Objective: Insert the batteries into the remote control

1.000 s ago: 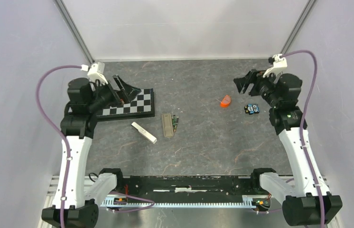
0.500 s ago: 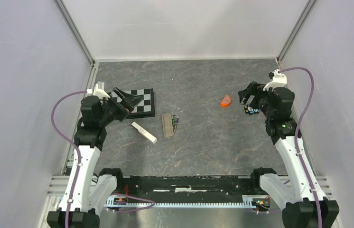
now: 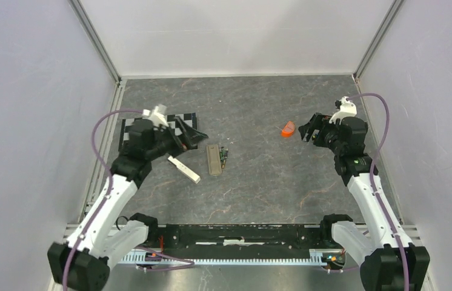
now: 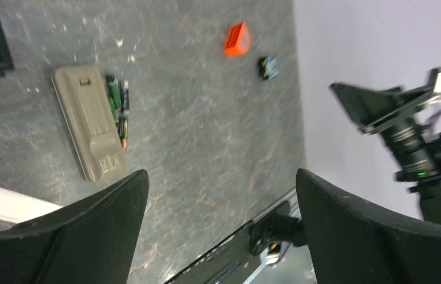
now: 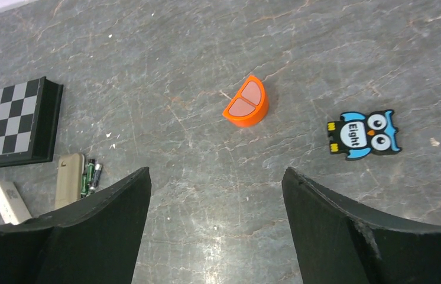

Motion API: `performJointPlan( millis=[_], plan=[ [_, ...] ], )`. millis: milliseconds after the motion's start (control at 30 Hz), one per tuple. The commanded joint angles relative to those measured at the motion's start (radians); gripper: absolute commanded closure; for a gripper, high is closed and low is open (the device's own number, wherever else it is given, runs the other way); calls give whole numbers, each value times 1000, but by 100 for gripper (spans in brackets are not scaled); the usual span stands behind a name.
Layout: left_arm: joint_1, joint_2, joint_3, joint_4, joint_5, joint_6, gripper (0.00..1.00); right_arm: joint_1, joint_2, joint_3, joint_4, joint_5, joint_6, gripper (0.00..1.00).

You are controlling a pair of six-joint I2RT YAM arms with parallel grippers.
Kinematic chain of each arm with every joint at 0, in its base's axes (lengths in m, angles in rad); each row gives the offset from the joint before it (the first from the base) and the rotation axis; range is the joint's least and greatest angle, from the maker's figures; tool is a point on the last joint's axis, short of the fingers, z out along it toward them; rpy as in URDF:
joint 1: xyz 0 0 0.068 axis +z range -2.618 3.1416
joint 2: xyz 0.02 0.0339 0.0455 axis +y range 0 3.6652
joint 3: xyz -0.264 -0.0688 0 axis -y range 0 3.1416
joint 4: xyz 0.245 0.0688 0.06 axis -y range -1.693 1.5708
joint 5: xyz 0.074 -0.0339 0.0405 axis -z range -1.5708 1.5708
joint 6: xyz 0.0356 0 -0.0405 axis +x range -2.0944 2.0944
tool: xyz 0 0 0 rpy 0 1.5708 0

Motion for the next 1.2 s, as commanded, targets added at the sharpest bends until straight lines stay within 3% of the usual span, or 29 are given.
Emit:
performJointPlan(
  millis=[0, 200, 367, 667, 900, 1167],
  plan=[
    [-190, 121, -12, -19, -267, 86, 1, -2, 0, -43, 63, -73, 45, 15],
    [-362, 336, 45, -82, -620, 40, 10, -1, -4, -99, 76, -103, 74, 16],
    [-439, 522, 153, -137, -777, 47, 16, 0, -5, -125, 78, -103, 89, 18],
    [-443, 772, 220, -122, -735, 104, 17, -1, -3, -136, 65, -108, 100, 18],
    [-443, 791, 191, -100, -733, 119, 26, -1, -7, -169, 63, -106, 121, 18],
    [-445, 830, 179, -116, -801, 159, 27, -1, -6, -175, 60, -113, 125, 18]
  ],
)
